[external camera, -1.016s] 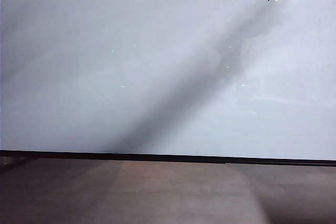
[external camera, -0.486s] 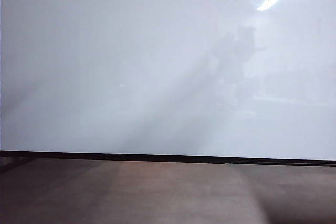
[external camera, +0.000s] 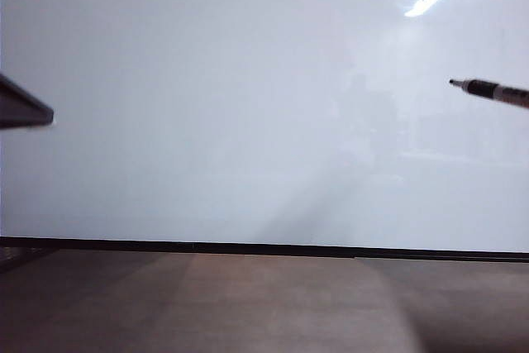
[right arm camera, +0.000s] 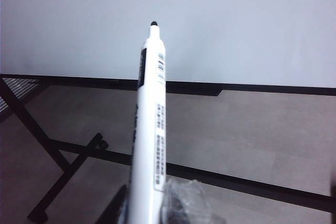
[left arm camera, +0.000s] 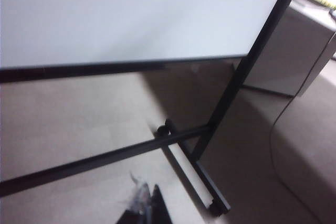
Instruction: Reach to the right to find the marker pen, pick it up, and write the number 1 on the whiteboard.
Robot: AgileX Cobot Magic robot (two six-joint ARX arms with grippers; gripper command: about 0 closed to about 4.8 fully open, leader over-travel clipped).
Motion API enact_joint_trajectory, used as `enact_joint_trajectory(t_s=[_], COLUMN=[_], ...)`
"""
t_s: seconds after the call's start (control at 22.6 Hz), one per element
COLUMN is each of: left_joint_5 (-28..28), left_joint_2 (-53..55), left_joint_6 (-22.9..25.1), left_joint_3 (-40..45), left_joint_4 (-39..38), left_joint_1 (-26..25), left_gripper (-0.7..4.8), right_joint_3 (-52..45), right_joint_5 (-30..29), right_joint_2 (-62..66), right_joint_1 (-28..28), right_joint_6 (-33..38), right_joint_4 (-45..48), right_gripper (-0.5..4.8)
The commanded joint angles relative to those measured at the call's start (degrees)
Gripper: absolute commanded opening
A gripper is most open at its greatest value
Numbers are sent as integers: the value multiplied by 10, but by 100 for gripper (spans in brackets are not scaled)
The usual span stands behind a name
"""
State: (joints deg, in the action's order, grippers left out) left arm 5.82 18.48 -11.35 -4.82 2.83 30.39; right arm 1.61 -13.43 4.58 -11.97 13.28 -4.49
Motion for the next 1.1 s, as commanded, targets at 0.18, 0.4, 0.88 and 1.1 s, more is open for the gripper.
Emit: enact_joint_trajectory(t_s=[0.18,0.4,0.88,1.1], left_joint_5=[-36,-45,-4,43], left_joint_2=[-1,-1,-77,-102], left_joint_6=[2,4,4,4], left_joint_3=[43,43,42,42], left_joint_4=[47,32,8,1], left_joint_1=[-1,-1,-50,-251], left_gripper=[-5,-5,-5,-5], right_joint_3=[-14,-14,-14,-14], right_joint_5=[2,-13,-11,-12], right_joint_2=[-3,-3,-17,-45], right_joint_1=[0,0,12,63], right_joint_6=[2,2,2,2], right_joint_4=[-7,-7,-6,12], right_gripper=[-6,-5,-5,-5])
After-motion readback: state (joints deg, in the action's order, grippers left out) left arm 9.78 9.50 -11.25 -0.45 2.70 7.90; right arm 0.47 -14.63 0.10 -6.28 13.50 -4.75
